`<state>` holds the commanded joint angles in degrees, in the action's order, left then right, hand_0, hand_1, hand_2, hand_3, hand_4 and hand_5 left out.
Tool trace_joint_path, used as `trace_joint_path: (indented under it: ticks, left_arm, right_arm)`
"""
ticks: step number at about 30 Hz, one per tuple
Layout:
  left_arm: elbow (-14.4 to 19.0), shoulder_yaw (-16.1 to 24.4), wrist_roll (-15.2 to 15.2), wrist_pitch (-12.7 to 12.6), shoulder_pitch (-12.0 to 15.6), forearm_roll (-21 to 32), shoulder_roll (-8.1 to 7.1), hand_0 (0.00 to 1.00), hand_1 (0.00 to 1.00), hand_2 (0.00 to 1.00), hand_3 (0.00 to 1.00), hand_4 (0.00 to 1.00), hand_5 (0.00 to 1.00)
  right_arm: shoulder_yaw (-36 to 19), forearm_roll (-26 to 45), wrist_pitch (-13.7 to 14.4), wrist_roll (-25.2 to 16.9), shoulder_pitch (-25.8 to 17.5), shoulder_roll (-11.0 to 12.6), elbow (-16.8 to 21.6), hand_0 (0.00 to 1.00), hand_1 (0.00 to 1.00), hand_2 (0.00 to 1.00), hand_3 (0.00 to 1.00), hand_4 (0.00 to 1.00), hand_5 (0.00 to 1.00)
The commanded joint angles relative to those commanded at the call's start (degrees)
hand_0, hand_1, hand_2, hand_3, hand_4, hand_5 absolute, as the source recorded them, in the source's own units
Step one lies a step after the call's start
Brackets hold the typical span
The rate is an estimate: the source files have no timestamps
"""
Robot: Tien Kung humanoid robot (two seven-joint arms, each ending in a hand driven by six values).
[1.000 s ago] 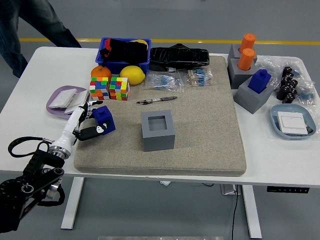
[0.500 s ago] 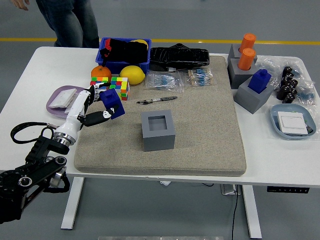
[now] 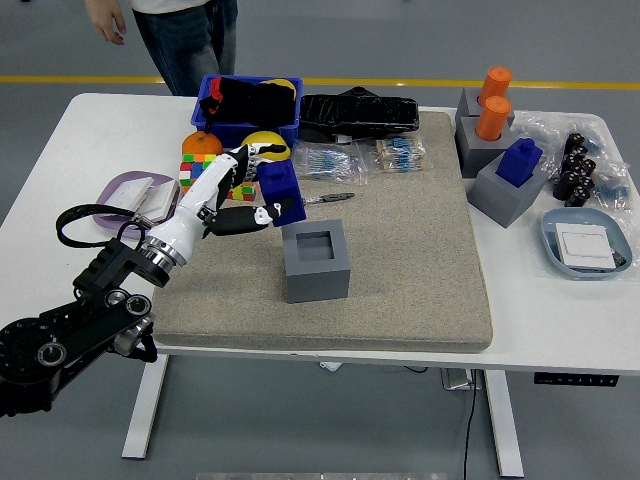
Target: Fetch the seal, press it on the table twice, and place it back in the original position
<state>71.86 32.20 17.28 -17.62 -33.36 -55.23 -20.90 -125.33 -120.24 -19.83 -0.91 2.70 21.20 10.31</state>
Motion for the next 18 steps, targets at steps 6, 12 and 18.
trace_joint_path:
  ticks: [6,12,18]
  left_arm:
    - [-0.5,-3.0,-1.1,1.5,-3.0,0.6,0.31,0.665,0.506,0.539,0.788,0.620,0.002]
    - [-1.5,-5.0,-0.9,1.0,-4.3,1.2,1.20,0.664,0.506,0.539,0.788,0.623,0.002]
    - [-2.9,-6.7,-0.4,0.6,-4.2,2.0,1.73,0.664,0.506,0.539,0.787,0.626,0.002]
  right_arm:
    - [0.2,0.2,0.0,0.0,0.2,0.1,0.0,0.923,0.825,0.830,0.851,0.998,0.813]
    - [0.2,0.3,0.0,0.0,0.2,0.1,0.0,0.923,0.824,0.830,0.853,0.998,0.812]
    - [0.3,0.3,0.0,0.0,0.1,0.1,0.0,0.923,0.825,0.830,0.853,0.998,0.812]
